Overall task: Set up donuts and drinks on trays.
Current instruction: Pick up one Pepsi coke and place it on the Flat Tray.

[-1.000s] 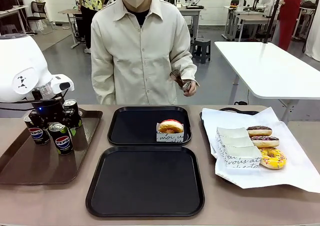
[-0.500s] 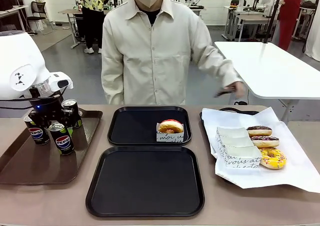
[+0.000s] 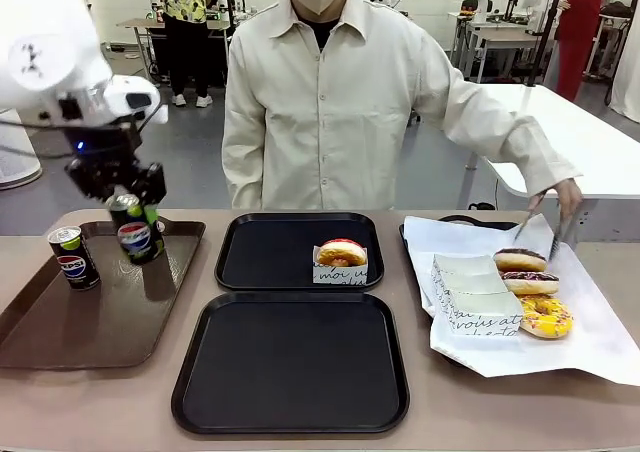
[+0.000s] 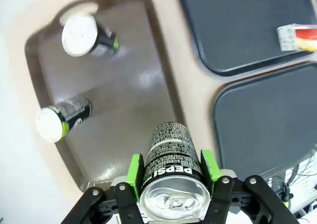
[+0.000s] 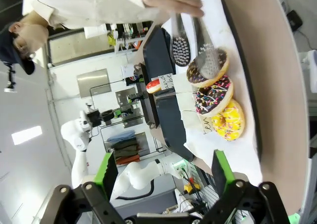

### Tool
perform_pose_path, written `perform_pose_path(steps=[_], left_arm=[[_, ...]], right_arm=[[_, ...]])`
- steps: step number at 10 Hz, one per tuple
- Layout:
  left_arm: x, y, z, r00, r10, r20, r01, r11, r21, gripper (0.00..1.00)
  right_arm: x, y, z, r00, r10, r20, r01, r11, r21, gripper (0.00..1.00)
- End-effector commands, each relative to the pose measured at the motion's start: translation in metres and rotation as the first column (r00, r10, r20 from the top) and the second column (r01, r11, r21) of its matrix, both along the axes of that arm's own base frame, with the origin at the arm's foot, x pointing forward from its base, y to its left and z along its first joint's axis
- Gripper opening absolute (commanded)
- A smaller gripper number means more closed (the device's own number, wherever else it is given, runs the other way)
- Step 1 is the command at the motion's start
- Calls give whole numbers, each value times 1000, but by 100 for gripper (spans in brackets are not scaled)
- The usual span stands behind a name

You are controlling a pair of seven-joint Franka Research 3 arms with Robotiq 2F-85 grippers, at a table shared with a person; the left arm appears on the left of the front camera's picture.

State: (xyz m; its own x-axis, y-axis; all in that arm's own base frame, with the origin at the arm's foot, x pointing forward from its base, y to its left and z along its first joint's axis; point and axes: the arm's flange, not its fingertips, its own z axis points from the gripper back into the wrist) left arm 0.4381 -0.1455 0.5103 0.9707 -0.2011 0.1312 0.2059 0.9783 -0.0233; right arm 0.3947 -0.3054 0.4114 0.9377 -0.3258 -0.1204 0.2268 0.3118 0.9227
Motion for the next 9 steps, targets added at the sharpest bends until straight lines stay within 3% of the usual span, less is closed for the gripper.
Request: perform_pose_path(steps=[1, 5, 9], left_arm=[[41, -33, 5, 999, -22, 33, 22, 1000, 3, 38], [97, -97, -16, 996, -18, 92, 22, 999, -41, 38], [115, -133, -61, 993, -65, 101, 67, 998, -12, 38]], right_arm=[[1, 0, 1, 1000, -5, 17, 5, 1000, 15, 100], [1, 0, 1, 1000, -5, 17, 5, 1000, 15, 100], [1, 0, 1, 1000, -5, 17, 5, 1000, 15, 100]])
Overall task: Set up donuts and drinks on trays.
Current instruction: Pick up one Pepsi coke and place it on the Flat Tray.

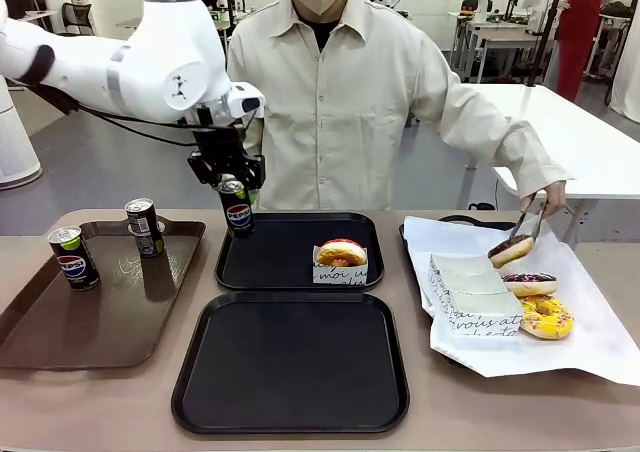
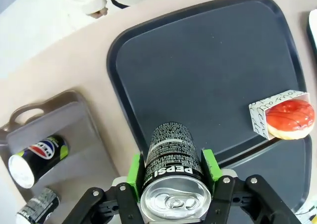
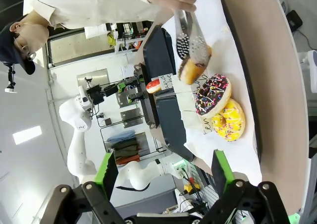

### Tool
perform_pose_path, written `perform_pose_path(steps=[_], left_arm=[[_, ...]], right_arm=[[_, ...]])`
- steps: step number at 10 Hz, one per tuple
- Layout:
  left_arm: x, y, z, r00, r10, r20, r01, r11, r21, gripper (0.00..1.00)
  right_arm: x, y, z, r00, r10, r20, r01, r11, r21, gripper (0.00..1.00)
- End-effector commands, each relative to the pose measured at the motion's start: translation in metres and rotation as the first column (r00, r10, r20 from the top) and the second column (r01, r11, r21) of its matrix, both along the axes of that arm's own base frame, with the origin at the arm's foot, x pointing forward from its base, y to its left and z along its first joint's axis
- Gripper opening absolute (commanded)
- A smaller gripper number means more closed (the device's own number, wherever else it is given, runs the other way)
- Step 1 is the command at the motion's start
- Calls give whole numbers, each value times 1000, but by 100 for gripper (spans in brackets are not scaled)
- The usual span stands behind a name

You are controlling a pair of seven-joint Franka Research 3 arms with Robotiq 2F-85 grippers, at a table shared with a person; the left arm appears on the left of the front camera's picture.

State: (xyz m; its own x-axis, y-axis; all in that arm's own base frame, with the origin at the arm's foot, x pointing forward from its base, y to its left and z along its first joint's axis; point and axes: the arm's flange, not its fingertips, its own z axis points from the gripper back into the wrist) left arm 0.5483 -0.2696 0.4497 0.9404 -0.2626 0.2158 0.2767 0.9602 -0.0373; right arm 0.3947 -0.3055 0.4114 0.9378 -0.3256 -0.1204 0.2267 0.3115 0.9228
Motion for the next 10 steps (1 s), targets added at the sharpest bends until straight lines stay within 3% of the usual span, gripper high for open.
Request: perform_pose_path(steps=[1, 7, 8, 10], left_arm=[[4, -13, -12, 1000, -4, 0, 4, 999, 37, 38], [-7, -5, -58, 996, -43, -74, 49, 995, 82, 38], [-11, -3, -59, 995, -48, -83, 54, 996, 75, 100], [-19, 0, -49, 996, -58, -72, 62, 996, 63, 100]], right_arm=[[1, 1, 1, 1000, -5, 17, 5, 1000, 14, 100], [1, 1, 1, 1000, -5, 17, 5, 1000, 14, 100], [1, 1, 1, 1000, -5, 17, 5, 1000, 14, 100], [1, 1, 1, 1000, -5, 17, 5, 1000, 14, 100]])
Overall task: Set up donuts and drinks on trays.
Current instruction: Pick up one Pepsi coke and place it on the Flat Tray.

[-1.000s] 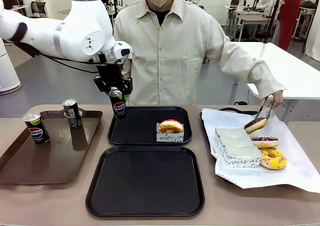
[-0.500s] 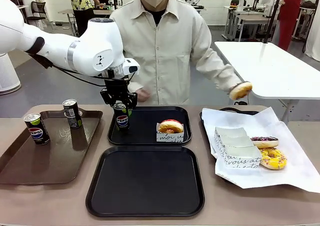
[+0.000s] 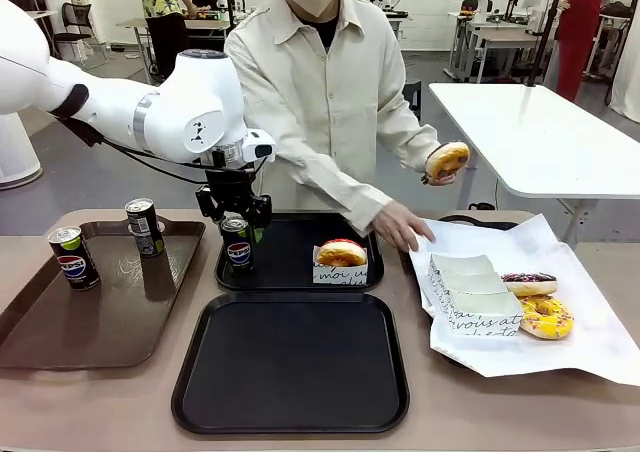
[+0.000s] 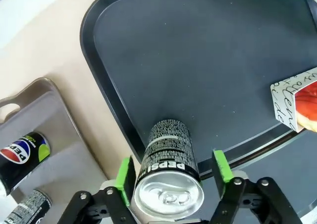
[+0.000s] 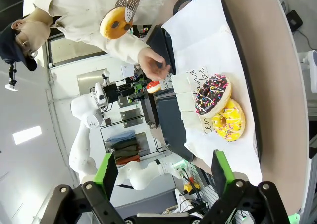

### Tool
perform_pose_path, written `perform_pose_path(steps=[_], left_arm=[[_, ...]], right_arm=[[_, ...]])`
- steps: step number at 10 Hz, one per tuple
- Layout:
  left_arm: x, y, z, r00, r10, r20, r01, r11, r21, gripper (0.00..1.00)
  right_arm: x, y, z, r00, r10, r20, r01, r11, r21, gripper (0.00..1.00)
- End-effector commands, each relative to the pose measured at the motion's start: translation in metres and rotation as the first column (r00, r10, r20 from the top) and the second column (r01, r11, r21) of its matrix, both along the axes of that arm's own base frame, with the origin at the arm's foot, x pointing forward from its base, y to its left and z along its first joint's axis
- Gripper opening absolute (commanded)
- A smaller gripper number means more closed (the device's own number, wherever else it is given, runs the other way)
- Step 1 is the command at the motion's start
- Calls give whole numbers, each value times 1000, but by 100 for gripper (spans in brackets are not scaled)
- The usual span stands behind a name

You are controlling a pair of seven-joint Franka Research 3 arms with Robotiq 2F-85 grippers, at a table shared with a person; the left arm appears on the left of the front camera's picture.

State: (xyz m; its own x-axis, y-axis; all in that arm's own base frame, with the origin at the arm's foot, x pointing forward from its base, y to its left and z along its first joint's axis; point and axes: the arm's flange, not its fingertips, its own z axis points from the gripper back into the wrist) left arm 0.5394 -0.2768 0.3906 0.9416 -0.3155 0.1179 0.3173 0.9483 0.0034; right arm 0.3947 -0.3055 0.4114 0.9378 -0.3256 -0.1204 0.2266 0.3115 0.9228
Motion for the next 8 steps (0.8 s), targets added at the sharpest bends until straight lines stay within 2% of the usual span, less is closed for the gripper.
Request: perform_pose_path(steps=[1, 3, 5, 8], left_arm=[[-13, 10, 18, 999, -20, 30, 21, 1000, -17, 100], [-22, 14, 28, 999, -23, 35, 24, 999, -23, 99], [-41, 20, 44, 999, -40, 22, 40, 999, -10, 100], [-105, 55, 68, 992, -125, 12, 125, 992, -22, 100]], right_arm=[[1, 1, 1, 1000, -5, 17, 5, 1000, 14, 100], [1, 1, 1, 1000, -5, 17, 5, 1000, 14, 100], [1, 1, 1, 1000, -5, 17, 5, 1000, 14, 100], [1, 1, 1, 1000, -5, 17, 5, 1000, 14, 100]])
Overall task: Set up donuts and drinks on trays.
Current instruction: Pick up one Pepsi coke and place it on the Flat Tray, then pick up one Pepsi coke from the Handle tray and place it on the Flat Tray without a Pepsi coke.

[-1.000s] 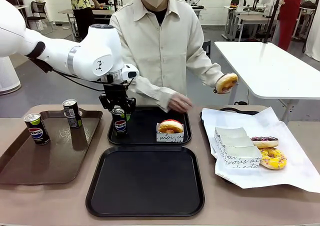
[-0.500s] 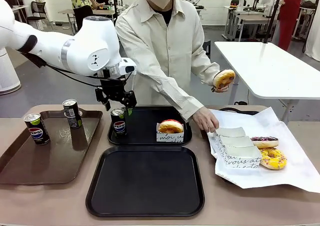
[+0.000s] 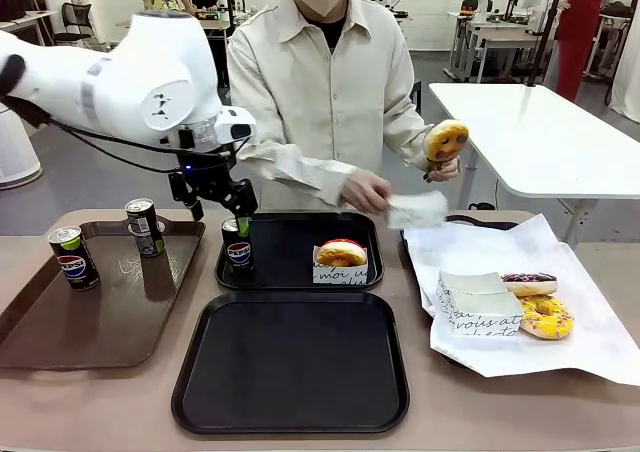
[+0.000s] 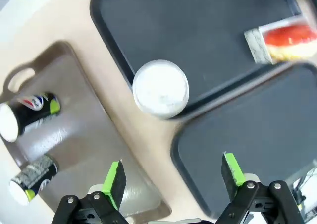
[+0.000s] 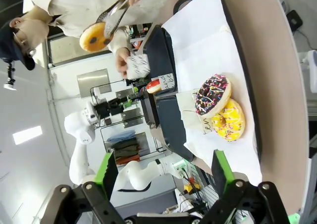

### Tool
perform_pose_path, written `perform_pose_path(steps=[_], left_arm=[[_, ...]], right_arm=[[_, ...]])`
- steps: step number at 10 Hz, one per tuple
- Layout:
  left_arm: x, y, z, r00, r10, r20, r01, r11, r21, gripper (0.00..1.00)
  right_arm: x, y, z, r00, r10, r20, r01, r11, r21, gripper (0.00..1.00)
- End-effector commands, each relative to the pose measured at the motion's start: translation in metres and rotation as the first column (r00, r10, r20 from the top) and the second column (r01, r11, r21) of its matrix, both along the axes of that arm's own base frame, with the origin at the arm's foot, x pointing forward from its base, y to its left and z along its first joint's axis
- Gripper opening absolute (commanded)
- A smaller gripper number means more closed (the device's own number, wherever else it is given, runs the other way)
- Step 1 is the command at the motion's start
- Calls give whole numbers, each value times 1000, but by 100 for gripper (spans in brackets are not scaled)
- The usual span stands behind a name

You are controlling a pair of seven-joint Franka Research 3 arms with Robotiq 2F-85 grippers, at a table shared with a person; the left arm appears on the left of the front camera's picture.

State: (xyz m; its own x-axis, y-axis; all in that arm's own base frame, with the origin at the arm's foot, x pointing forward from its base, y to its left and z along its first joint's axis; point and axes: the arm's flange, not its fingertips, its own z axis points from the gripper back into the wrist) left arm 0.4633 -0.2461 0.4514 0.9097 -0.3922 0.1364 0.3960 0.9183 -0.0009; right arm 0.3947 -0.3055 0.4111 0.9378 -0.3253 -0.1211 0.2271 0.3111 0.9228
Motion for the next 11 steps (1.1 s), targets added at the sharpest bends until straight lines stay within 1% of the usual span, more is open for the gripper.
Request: perform_pose_path(steps=[1, 3, 5, 7, 8, 11], left_arm=[[-49, 41, 12, 998, -64, -5, 64, 998, -25, 100], [-79, 74, 14, 998, -61, 15, 62, 997, -51, 100], [-97, 101, 13, 999, -31, 23, 32, 997, -73, 100], [-95, 123, 11, 999, 43, 12, -42, 995, -92, 100], [-95, 104, 15, 1000, -7, 23, 8, 999, -54, 100], [-95, 104, 15, 1000, -7, 23, 8, 999, -54, 100]], right_arm=[[1, 0, 1, 1000, -5, 18, 5, 1000, 14, 100], [1, 0, 1, 1000, -5, 18, 5, 1000, 14, 100], [1, 0, 1, 1000, -5, 18, 5, 1000, 14, 100], [1, 0, 1, 1000, -5, 18, 5, 1000, 14, 100], [1, 0, 1, 1000, -5, 18, 5, 1000, 14, 100], [1, 0, 1, 1000, -5, 18, 5, 1000, 14, 100]])
